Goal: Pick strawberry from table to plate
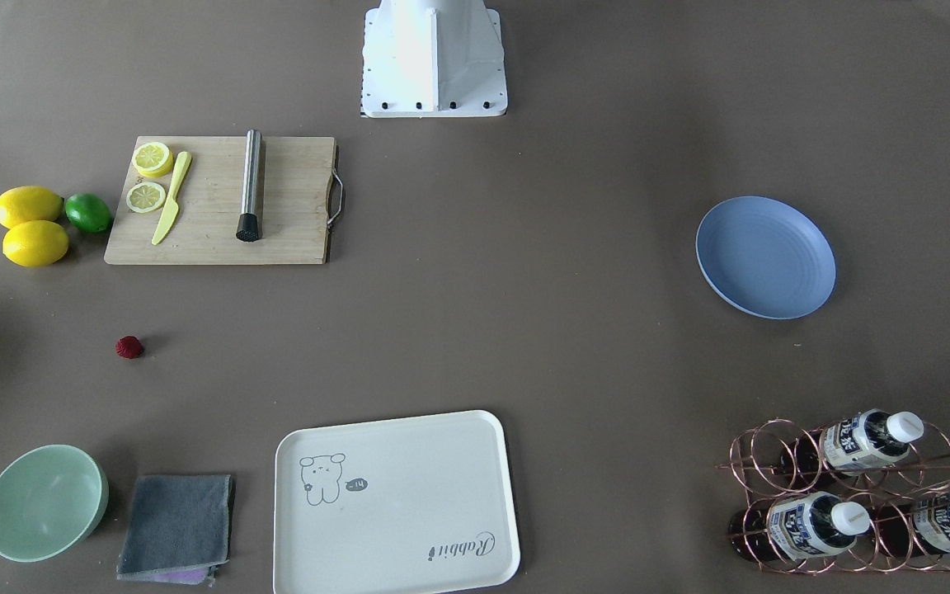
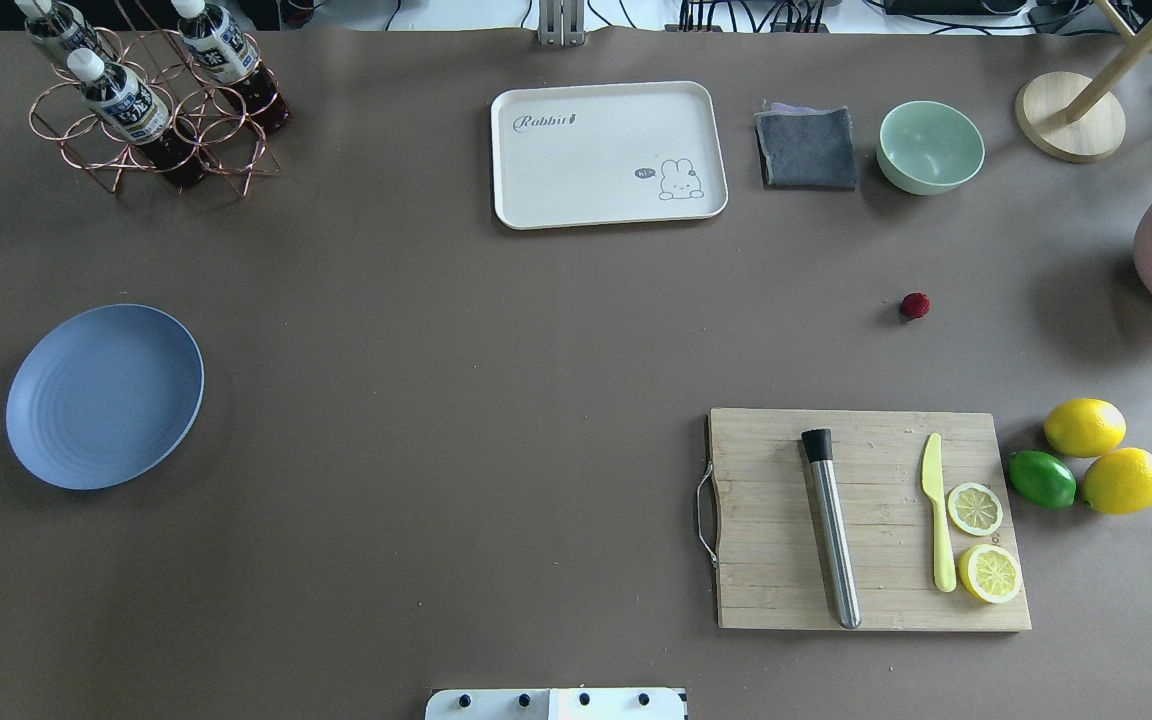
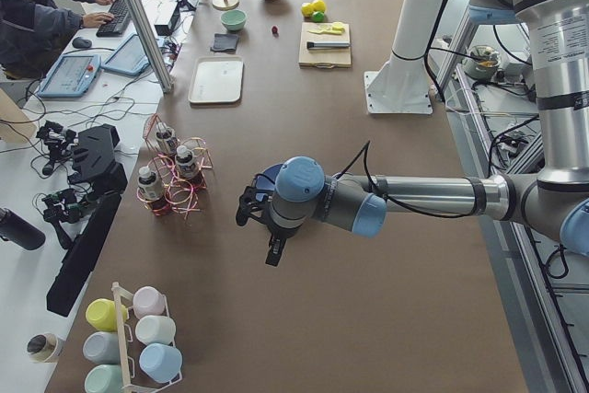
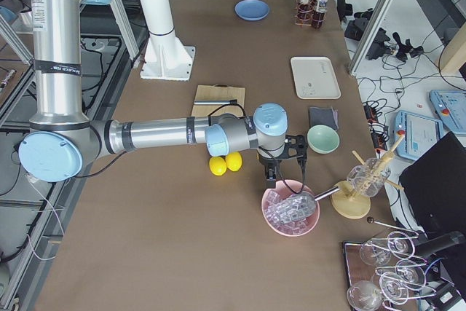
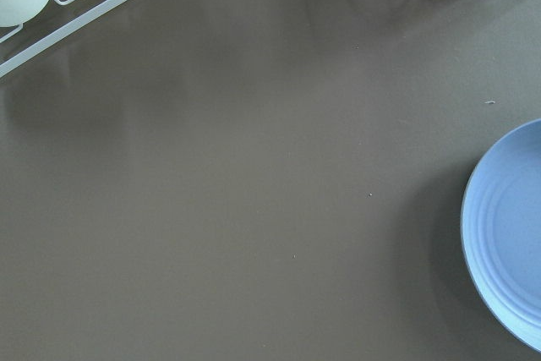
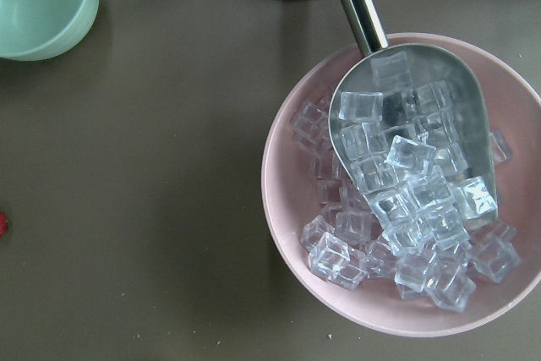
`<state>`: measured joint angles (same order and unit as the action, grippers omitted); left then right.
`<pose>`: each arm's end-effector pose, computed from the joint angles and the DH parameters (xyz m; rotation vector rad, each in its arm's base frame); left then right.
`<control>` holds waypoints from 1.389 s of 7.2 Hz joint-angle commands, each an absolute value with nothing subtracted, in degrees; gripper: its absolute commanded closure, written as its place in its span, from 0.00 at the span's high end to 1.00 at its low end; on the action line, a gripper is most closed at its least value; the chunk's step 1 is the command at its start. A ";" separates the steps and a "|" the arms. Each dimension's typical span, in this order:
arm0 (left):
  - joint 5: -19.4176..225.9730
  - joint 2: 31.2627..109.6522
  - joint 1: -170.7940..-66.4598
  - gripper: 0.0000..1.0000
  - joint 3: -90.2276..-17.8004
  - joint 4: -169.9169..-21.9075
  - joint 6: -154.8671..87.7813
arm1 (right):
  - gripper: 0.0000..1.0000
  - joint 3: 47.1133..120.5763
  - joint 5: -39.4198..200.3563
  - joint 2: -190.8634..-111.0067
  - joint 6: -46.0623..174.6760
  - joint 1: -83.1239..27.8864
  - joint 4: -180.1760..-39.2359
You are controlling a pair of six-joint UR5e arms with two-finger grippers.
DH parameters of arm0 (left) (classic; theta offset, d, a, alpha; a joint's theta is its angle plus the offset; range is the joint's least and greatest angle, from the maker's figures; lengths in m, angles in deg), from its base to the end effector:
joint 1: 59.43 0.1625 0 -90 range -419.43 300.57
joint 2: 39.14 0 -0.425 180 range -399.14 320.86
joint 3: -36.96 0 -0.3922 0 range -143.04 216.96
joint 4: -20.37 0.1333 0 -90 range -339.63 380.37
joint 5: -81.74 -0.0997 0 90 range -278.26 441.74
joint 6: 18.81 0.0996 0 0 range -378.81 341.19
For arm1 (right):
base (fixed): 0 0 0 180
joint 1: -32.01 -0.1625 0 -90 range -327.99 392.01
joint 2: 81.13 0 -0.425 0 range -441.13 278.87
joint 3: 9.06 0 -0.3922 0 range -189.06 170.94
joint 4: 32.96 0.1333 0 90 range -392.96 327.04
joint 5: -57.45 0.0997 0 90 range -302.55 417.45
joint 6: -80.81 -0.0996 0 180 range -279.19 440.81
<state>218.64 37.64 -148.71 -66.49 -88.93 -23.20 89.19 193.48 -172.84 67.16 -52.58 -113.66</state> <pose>-0.0554 -0.4124 0.6055 0.2849 0.8235 0.0795 0.0150 -0.4954 0.5820 0.1256 -0.8300 0.0242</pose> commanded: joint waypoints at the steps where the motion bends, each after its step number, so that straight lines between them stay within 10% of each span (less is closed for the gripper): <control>1: 219.11 38.73 -148.47 0.98 -66.32 -89.06 -23.21 | 1.00 88.24 193.24 -172.53 67.18 -52.36 -113.64; 10: 219.03 37.68 -147.32 0.98 -66.58 -88.97 -23.38 | 1.00 88.41 192.72 -173.24 66.74 -52.45 -113.38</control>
<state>218.99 37.78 -147.39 -66.58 -88.97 -23.37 88.56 193.15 -173.17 66.68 -52.45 -113.45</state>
